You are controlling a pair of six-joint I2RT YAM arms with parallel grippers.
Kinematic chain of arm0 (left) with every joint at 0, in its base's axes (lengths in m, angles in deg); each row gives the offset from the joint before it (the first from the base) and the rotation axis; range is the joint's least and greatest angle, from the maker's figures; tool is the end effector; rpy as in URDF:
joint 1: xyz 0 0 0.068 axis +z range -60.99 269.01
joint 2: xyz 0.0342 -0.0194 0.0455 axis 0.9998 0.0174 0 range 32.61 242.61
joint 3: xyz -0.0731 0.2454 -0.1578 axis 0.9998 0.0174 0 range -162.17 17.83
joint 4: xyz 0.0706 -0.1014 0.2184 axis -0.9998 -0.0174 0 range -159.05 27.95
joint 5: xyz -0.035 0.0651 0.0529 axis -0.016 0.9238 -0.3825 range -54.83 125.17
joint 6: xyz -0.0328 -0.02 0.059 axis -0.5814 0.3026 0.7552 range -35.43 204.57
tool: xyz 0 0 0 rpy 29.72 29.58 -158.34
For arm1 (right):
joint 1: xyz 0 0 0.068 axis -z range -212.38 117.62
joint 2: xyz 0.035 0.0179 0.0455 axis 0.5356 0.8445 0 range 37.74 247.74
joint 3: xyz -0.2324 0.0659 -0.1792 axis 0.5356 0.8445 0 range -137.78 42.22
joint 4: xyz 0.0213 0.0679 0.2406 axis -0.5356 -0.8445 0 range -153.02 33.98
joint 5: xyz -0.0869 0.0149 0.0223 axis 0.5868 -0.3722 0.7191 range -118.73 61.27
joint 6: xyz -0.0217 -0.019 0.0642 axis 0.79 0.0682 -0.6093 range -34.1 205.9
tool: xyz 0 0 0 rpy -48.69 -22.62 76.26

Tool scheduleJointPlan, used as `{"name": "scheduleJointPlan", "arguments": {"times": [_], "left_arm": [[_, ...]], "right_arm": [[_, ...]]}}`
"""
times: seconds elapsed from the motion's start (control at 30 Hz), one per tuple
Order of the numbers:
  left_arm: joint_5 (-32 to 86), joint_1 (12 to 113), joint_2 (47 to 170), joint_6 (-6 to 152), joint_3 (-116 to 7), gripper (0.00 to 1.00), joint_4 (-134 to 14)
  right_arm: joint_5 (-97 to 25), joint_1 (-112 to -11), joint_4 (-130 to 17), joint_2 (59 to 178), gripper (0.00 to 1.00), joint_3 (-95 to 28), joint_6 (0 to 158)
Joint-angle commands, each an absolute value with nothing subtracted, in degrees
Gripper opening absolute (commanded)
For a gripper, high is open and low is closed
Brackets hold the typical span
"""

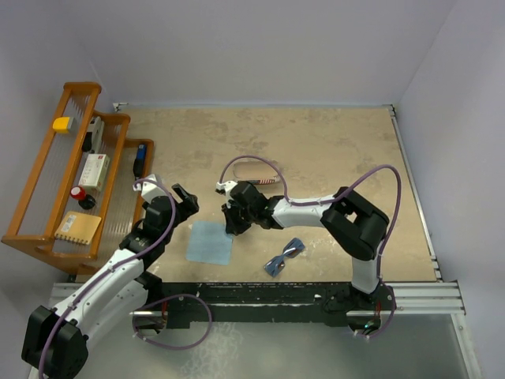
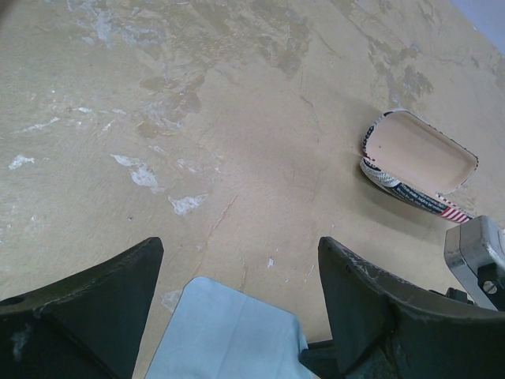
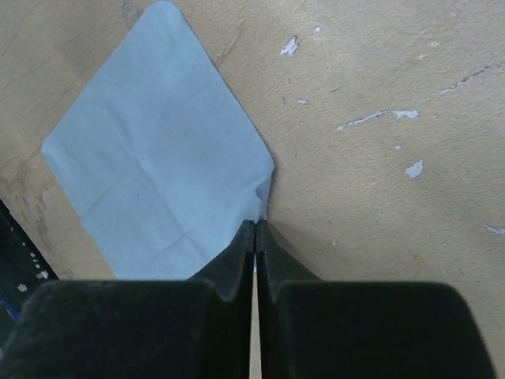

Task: Organize the sunglasses
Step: Fold the glasses cleaning cloth at the center of the board.

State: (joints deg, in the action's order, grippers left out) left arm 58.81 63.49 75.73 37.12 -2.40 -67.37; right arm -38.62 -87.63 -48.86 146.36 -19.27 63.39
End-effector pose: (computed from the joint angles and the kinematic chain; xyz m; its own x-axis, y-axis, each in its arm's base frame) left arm 0.1513 -0.0466 0.2180 -0.3444 -0.5834 -0.7356 -0.2632 0.8120 -0.5209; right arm 0.2295 0.3479 0.1766 -0.6769 -0.3140 -0.6658 -0.6769 0.6210 0.3953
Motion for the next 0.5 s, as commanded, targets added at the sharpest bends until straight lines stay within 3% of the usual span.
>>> {"name": "scheduleJointPlan", "arguments": {"times": [0.0,0.47], "left_arm": [[58.3,63.3,75.7,36.8,-2.4,0.77,-65.3],[57.6,63.3,75.7,36.8,-1.8,0.77,-64.8]], "right_arm": [[-37.2,-87.9,-49.3,147.1,0.00,-21.0,63.5],[-32.0,-85.7,-52.6,143.0,0.00,-19.1,62.6]]}}
